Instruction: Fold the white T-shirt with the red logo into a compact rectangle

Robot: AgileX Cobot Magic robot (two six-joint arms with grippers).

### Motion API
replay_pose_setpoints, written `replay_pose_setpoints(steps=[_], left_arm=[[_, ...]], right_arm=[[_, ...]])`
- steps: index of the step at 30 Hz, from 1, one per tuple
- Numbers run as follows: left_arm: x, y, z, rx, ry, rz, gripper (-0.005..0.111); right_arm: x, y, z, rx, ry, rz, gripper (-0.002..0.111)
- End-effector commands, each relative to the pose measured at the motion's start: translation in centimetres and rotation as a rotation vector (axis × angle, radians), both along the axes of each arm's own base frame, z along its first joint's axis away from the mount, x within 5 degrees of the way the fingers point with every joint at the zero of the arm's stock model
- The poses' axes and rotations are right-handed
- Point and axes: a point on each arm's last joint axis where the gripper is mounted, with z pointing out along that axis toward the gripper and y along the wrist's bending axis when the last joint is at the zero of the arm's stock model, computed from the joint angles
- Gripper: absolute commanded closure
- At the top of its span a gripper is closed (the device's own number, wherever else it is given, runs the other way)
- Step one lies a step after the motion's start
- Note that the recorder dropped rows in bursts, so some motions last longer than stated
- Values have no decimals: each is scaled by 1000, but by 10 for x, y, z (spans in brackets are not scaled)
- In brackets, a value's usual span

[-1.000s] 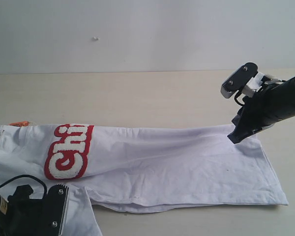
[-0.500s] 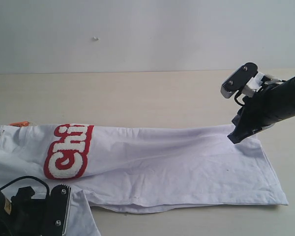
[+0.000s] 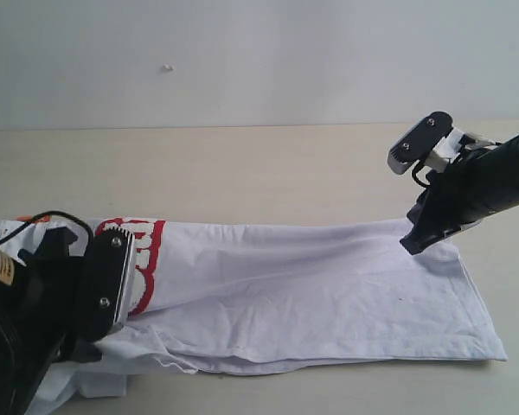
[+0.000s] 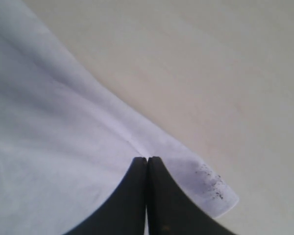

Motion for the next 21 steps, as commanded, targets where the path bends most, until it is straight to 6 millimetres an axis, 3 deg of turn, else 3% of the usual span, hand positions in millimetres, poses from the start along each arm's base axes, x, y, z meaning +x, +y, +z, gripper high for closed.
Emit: replay_pose_setpoints(steps=[1,6,11,13,14,18,21], left_arm=[[25,6,15,25,-154,23,107],[77,27,22,-32,-335,166,107],[123,40,-7,5,-310,235,104],[128,38,-17,-1,-314,232,89],[131,36,-20,-12,-329,231,75],[138,34,-18,-59,-406,234,46],[139,34,-8,-82,-455,235,49]], right_arm=[[1,1,4,3,-9,7,108],[0,2,4,8,-1,11,108],[-1,2,4,12,6,15,108],[-1,2,4,12,6,15,108],[-1,2,4,12,6,15,108],[-1,2,4,12,6,15,108],[-1,2,4,22,8,7,108]])
